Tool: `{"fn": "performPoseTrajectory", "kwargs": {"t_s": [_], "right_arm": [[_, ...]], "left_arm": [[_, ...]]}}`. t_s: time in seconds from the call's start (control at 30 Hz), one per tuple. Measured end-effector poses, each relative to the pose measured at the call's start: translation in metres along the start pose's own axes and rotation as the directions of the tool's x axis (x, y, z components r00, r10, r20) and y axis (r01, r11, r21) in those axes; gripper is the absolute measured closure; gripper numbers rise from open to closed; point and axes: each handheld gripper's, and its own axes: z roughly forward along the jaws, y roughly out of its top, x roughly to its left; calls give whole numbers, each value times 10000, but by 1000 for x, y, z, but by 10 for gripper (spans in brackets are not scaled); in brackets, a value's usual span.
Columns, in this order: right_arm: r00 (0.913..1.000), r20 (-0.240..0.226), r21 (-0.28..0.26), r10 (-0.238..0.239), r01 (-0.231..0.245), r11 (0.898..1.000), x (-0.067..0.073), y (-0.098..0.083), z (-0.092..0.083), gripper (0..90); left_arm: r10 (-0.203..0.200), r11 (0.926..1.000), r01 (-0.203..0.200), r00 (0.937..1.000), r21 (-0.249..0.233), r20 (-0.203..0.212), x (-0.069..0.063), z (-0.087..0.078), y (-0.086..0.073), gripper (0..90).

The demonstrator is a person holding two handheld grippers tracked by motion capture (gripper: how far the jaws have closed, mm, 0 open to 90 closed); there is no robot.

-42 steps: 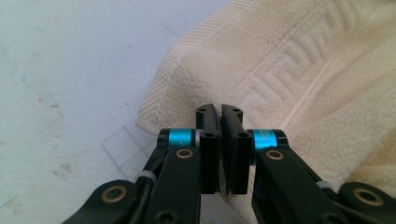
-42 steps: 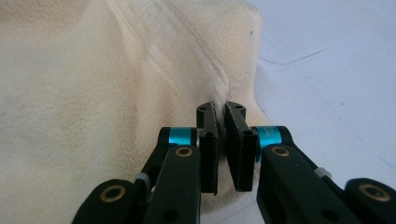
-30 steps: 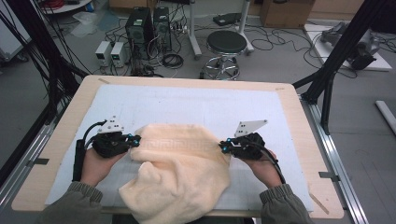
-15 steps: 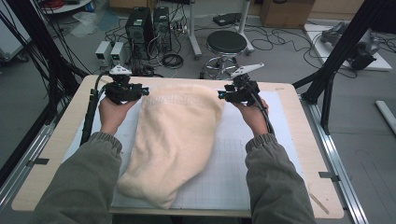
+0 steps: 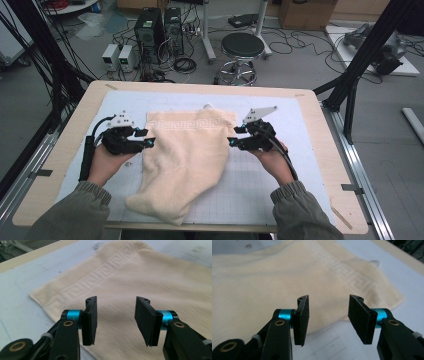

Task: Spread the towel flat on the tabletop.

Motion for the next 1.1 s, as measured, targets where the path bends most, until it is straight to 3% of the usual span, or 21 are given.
{"fn": "performPoseTrajectory", "kwargs": {"t_s": [0.1, 0.13, 0.17, 0.3, 0.37, 0.43, 0.5, 0.53, 0.57, 0.63, 0.73, 0.87, 0.97, 1.1], "right_arm": [[9996, -270, -101, -78, 75, 9999, 17, -14, -6, 480], [9991, -417, 140, -36, 41, 9999, 22, -17, -6, 463], [9986, -492, -42, -197, 195, 9998, 28, -22, -7, 467], [9942, -985, -413, -438, 399, 9983, 50, -38, -7, 439], [9913, -1174, -344, -602, 565, 9978, 58, -45, -1, 418], [9879, -1382, -136, -699, 687, 9975, 65, -52, 15, 396], [9875, -1423, -34, -671, 673, 9977, 67, -53, 21, 393], [9873, -1419, -22, -712, 716, 9974, 68, -54, 27, 393], [9864, -1466, 53, -748, 764, 9971, 71, -52, 36, 401], [9858, -1449, 62, -845, 863, 9962, 73, -50, 41, 414], [9842, -1384, -68, -1104, 1106, 9938, 74, -44, 51, 531], [9757, -1780, 24, -1279, 1304, 9915, 73, -37, 61, 852], [9724, -1961, -89, -1267, 1274, 9918, 70, -28, 53, 886], [9740, -1690, -542, -1507, 1435, 9882, 63, -9, 32, 890]], "left_arm": [[59, 9998, -52, 9991, -181, 415, -18, -8, -12, 464], [130, 9996, -114, 9980, -258, 621, -24, -11, -16, 453], [183, 9995, -163, 9969, -273, 764, -30, -14, -20, 443], [478, 9980, -407, 9872, -491, 1523, -55, -26, -32, 397], [821, 9965, -784, 9814, -283, 1734, -65, -24, -38, 393], [910, 9957, -928, 9788, 10, 1837, -67, -18, -43, 399], [674, 9964, -766, 9757, 366, 2083, -65, -10, -49, 414], [559, 9962, -698, 9709, 519, 2328, -64, -5, -51, 453], [469, 9957, -655, 9657, 651, 2552, -64, -2, -53, 563], [489, 9944, -718, 9627, 772, 2662, -64, 3, -54, 600], [644, 9924, -889, 9640, 845, 2579, -64, 5, -52, 722], [531, 9945, -722, 9722, 762, 2280, -60, 0, -48, 791], [427, 9978, -518, 9801, 420, 1937, -52, -11, -43, 800], [114, 9999, -113, 9891, -16, 1469, -35, -26, -33, 803]]}}
